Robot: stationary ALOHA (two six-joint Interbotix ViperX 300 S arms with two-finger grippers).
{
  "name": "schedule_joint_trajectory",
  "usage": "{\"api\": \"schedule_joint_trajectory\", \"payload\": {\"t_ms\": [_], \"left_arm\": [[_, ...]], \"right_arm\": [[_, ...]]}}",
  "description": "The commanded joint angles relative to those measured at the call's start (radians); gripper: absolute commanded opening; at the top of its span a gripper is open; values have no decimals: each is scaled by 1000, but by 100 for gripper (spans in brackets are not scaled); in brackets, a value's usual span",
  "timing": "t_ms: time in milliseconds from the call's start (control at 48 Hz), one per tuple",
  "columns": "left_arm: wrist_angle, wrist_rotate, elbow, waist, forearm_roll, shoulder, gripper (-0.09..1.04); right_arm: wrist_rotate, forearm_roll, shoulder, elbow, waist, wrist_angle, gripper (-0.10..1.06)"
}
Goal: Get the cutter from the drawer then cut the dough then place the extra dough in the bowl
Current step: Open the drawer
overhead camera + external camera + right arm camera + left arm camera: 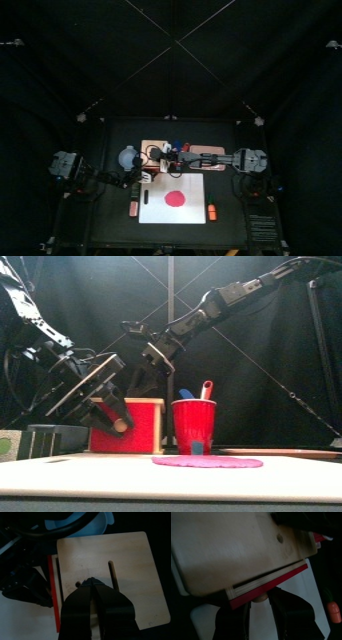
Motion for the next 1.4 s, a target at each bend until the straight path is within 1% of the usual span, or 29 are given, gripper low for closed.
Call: {"api": "schedule_joint_trajectory", "payload": {"t_ms": [21, 417, 646, 812, 1396], "left_arm": [[2, 3, -12, -38, -3, -18, 43], [11, 3, -20, -132, -43, -20, 43], [11, 3, -43, -175, -52, -15, 43], [11, 3, -60, -187, -54, -8, 43], [37, 3, -75, -201, -57, 43, 43]], "right_arm": [[3, 2, -3, 12, -6, 21, 3], [2, 2, -3, 14, -9, 20, 3], [2, -2, -2, 12, -11, 21, 3], [2, -11, 0, 12, -11, 21, 3], [2, -11, 14, 8, -11, 21, 3]]}}
